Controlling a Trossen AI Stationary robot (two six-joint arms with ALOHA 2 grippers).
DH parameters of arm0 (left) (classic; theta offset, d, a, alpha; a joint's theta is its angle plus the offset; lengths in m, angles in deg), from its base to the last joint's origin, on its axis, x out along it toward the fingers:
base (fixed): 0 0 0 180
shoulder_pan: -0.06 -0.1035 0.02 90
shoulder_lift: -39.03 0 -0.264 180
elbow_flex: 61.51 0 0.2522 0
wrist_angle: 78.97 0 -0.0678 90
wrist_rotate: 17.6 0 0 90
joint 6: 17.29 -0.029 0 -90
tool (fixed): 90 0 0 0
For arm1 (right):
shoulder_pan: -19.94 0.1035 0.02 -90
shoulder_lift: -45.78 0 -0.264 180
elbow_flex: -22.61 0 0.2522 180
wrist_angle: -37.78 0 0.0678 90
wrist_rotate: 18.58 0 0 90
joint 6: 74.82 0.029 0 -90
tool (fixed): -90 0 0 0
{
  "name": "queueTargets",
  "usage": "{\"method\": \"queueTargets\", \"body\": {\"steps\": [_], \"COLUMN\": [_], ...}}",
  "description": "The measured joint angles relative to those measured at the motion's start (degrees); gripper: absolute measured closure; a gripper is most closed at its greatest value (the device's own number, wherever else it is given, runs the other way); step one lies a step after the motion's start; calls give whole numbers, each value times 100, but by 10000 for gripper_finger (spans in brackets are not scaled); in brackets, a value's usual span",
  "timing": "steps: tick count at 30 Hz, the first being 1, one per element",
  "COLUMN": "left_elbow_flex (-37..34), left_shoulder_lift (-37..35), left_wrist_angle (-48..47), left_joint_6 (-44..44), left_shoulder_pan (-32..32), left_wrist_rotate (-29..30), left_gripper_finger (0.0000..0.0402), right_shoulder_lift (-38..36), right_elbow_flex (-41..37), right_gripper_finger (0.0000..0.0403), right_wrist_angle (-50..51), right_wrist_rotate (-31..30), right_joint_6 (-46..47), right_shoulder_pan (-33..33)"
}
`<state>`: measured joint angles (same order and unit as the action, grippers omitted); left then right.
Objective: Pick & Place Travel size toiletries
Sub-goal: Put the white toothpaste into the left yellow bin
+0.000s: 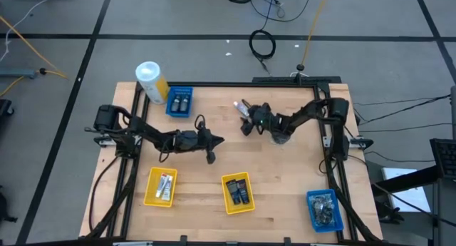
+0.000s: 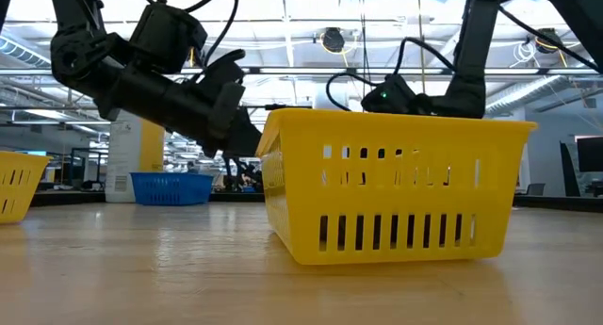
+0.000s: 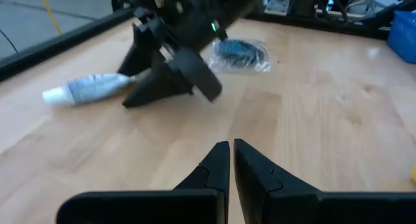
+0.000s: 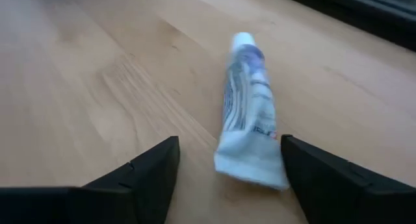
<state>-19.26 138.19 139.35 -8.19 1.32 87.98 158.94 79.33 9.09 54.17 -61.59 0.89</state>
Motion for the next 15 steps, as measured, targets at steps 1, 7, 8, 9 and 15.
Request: {"method": "queueTargets", "body": {"steps": [1,7,8,9,15], "left_elbow_flex": [0,0,-2,-2,-2], "left_shoulder_lift": [0,0,0,0,0], "left_wrist_angle": [-43,-373,-411,-435,-558], "left_joint_6": [75,463,493,503,512], "left_shoulder_pan": [21,210,248,282,396], "left_wrist_rotate": [0,11,58,121,309], "left_gripper_finger": [378,378,378,378,378], "right_shoulder_lift": [-13,-12,-5,-2,0], "right_elbow_flex": [0,4,4,4,3], "right_gripper_finger": [145,191,201,210,273], "right_wrist_angle": [33,88,90,92,112], "right_wrist_rotate": [194,571,580,580,562], "right_joint_6": [57,-33,-48,-59,-362], "right_shoulder_pan": [-85,-411,-438,-454,-460]}}
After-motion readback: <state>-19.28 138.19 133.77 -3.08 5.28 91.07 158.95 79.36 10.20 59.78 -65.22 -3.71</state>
